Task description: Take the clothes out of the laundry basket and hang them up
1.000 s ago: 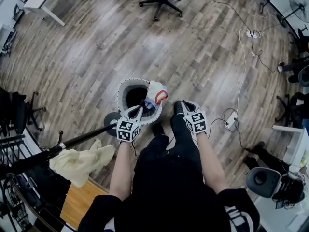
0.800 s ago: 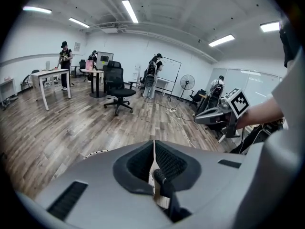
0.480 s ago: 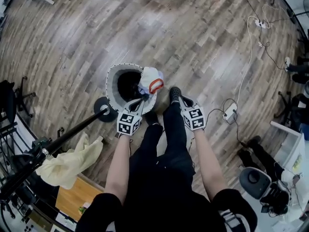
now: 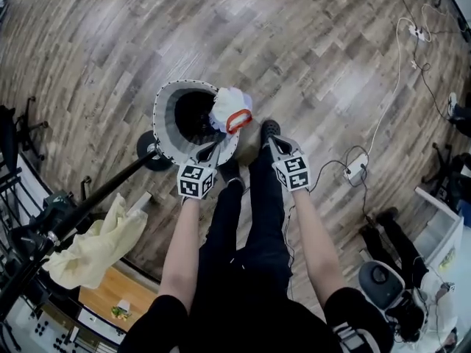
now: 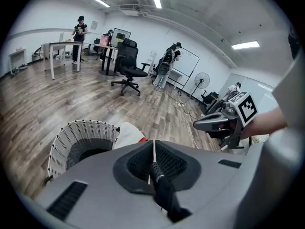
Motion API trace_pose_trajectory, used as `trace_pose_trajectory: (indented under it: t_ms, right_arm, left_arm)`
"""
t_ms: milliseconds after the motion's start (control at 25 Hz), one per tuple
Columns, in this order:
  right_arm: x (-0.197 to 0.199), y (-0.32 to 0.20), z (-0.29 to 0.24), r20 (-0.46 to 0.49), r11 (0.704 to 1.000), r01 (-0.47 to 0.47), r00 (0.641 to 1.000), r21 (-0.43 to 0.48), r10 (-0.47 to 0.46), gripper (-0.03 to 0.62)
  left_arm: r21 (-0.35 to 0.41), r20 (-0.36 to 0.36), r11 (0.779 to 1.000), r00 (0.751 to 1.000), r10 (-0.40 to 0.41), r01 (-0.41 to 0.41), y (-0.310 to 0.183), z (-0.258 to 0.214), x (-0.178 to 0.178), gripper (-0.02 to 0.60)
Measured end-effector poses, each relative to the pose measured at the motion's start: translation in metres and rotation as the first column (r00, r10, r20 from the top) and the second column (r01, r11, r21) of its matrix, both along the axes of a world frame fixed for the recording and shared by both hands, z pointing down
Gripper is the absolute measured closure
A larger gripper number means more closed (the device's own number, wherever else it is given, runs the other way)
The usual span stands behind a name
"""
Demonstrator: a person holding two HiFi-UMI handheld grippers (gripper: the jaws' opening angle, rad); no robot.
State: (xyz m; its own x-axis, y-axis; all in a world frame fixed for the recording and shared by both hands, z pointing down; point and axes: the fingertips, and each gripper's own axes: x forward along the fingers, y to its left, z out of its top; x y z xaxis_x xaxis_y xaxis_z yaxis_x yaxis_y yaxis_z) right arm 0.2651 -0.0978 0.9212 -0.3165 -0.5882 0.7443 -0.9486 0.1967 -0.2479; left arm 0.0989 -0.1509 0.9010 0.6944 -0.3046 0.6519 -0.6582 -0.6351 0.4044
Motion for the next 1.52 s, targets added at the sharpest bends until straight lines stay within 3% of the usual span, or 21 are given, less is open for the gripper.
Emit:
trace_pose_trajectory:
  t_ms: [360, 720, 840, 960, 1160, 1520]
  right_arm:
    - [-0.014, -0.025, 0.053, 0.025, 0.999, 0.041, 0.999, -0.017, -0.041, 0.575]
    - [-0.022, -0.025, 0.127, 0.076, 0.993, 0.057, 0.996, -0.099, -0.050, 0.533]
    - [-0.025, -0.025, 0.148, 0.087, 0.991, 0.057, 0.995, -0.117, -0.047, 0.522]
    - [-0.027, -0.033, 0.169, 0.124, 0.991, 0.033, 0.992, -0.130, -0.017, 0.517]
    - [-0.035, -0.050, 0.201, 0.136, 0.987, 0.050, 0.990, -0.153, -0.029, 0.476]
    - [-0.028, -0.063, 0.232, 0.104, 0.978, 0.026, 0.995, -0.207, -0.004, 0.474]
  left_arm:
    - [0.013, 0.045, 0.996, 0.995, -0.086, 0.086, -0.014, 0.053, -0.006, 0.551]
    - [-0.087, 0.067, 0.996, 0.998, -0.011, 0.016, 0.003, 0.129, 0.011, 0.549]
    - [-0.112, 0.072, 0.993, 0.997, -0.024, 0.032, 0.002, 0.150, 0.012, 0.546]
    - [-0.134, 0.076, 0.990, 0.996, -0.036, 0.046, -0.001, 0.171, 0.014, 0.485]
    - [-0.170, 0.112, 0.984, 0.993, -0.041, 0.060, -0.006, 0.207, 0.017, 0.451]
    - [-0.202, 0.164, 0.977, 0.986, -0.039, 0.072, -0.005, 0.234, 0.023, 0.445]
